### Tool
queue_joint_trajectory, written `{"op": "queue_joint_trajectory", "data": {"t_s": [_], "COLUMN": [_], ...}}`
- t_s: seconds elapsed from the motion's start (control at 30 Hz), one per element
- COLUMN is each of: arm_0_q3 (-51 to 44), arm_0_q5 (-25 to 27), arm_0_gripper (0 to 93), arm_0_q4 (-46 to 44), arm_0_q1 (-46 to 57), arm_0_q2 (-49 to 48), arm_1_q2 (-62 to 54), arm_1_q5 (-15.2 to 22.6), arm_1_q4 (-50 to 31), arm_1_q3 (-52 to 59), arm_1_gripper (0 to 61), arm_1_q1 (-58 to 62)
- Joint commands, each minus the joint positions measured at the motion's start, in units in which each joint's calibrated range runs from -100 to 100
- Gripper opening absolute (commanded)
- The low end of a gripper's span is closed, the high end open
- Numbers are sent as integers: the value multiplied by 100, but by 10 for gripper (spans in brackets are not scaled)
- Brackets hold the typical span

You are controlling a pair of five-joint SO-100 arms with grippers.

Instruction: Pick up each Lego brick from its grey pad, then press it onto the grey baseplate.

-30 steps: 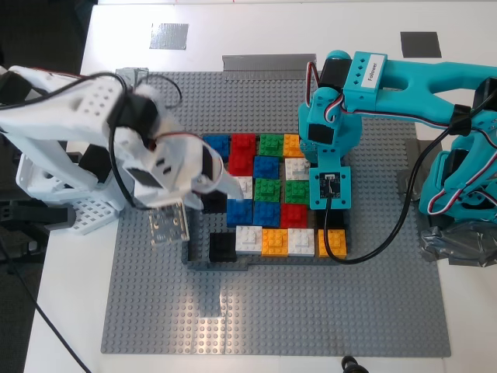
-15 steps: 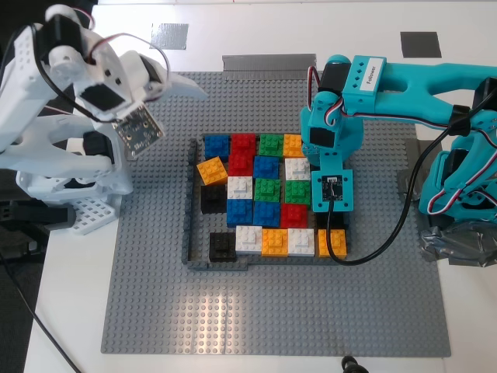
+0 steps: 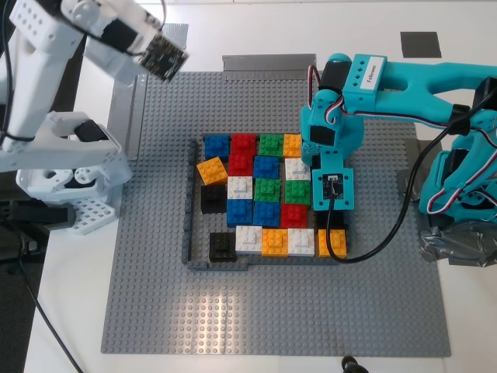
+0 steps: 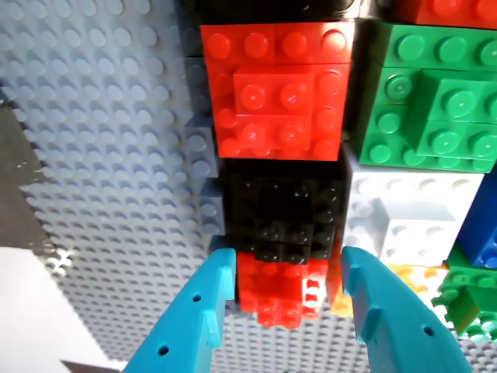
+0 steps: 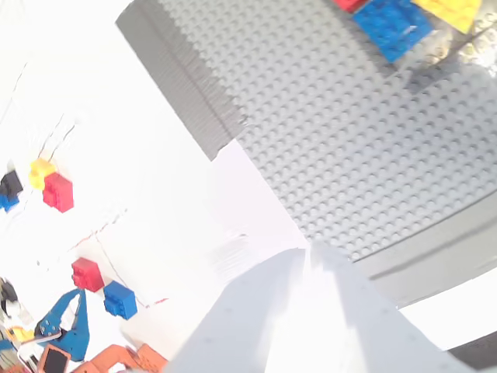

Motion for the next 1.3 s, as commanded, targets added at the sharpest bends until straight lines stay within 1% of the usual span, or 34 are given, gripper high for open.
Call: {"op": "queue_joint_trajectory", "data": {"t_s": [0.0, 0.13, 0.27, 0.33, 0.4, 0.43, 0.53, 0.63, 0.77, 0.9, 1.0, 1.1, 1.13, 1.2, 1.27], "arm_0_q3": [-657, -1786, -3366, -4224, -4955, -5271, -5885, -5714, -4775, -3791, -3366, -3149, -3095, -2969, -2842], "arm_0_q5": [70, 90, 51, 12, -144, -208, -320, -599, -755, -760, -721, -755, -755, -770, -970], "arm_0_gripper": [156, 155, 152, 106, 19, 0, 0, 0, 0, 0, 0, 0, 0, 0, 0], "arm_0_q4": [486, 1153, 1861, 1861, 1861, 1861, 1861, 1503, 884, 510, 437, 437, 437, 364, 177], "arm_0_q1": [180, 433, 861, 1210, 1739, 2066, 3052, 4075, 5091, 5744, 5976, 5997, 5968, 5997, 6085], "arm_0_q2": [-113, -113, -122, -122, -113, -104, -44, -36, -36, -79, -104, -104, -104, -70, -70], "arm_1_q2": [603, 1264, 1847, 2062, 2328, 2500, 2980, 3341, 3856, 4182, 4457, 5109, 5281, 5719, 6508], "arm_1_q5": [220, 249, 234, 210, 176, 112, 20, -20, -34, -122, -142, -181, -220, -181, -122], "arm_1_q4": [-801, -1289, -1630, -1826, -1907, -1858, -1809, -1842, -1720, -1687, -1362, -597, -410, -85, 688], "arm_1_q3": [-483, -700, -997, -1079, -1259, -1458, -1882, -2144, -2496, -2867, -3228, -4311, -4636, -5449, -7110], "arm_1_gripper": [2, 2, 2, 2, 2, 2, 2, 2, 1, 1, 1, 1, 1, 1, 1], "arm_1_q1": [-402, -794, -1156, -1272, -1367, -1410, -1555, -1722, -2020, -2121, -2092, -2070, -2070, -2085, -2099]}}
